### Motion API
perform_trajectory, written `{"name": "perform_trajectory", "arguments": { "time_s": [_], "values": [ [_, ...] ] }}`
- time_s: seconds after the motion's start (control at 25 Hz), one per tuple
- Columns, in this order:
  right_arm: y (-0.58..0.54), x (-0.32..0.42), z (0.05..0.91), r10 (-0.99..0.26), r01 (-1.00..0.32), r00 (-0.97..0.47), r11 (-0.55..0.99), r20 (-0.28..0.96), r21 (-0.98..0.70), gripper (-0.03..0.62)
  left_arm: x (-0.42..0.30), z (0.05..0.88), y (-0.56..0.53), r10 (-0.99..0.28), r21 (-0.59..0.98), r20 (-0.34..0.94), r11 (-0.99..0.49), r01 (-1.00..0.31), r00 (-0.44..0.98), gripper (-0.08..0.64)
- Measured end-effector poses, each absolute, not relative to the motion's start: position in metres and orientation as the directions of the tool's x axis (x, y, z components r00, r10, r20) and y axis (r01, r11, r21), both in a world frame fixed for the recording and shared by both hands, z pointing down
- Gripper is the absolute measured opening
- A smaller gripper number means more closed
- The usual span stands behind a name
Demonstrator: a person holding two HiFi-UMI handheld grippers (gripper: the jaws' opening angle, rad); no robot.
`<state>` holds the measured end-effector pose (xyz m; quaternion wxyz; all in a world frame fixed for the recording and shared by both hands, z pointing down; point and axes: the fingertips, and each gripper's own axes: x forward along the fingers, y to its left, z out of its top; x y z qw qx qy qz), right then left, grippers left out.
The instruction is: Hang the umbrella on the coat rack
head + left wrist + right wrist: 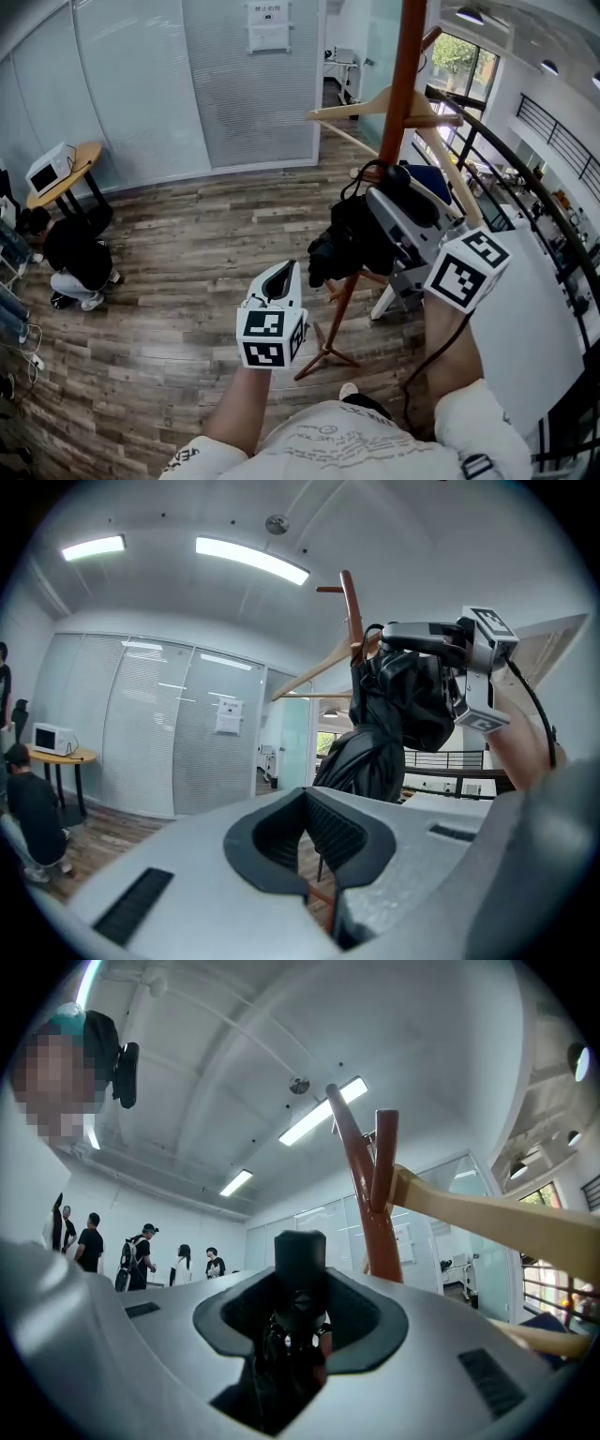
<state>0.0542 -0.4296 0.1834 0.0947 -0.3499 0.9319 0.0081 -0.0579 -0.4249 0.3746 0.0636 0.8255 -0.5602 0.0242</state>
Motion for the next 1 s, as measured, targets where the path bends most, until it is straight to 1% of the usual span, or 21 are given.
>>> {"name": "perform_trajectory", "arguments": {
  "time_s": [0.2, 0.52, 1.0],
  "values": [
    [-0.440, 0.056, 0.181, -0.642, -0.643, -0.748, 0.764, -0.169, -0.059, 0.158, -0.058, 0.377, -0.428, -0.924, 0.086, 0.116, -0.357, -0.930, 0.365, 0.005],
    [-0.435, 0.053, 0.169, -0.624, -0.628, -0.758, 0.777, -0.189, -0.043, 0.158, -0.058, 0.379, -0.429, -0.924, 0.089, 0.120, -0.353, -0.931, 0.362, 0.005],
    [-0.444, 0.070, 0.176, -0.699, -0.695, -0.686, 0.712, -0.203, -0.101, 0.158, -0.067, 0.392, -0.425, -0.919, 0.086, 0.134, -0.362, -0.928, 0.371, 0.005]
  ]
}}
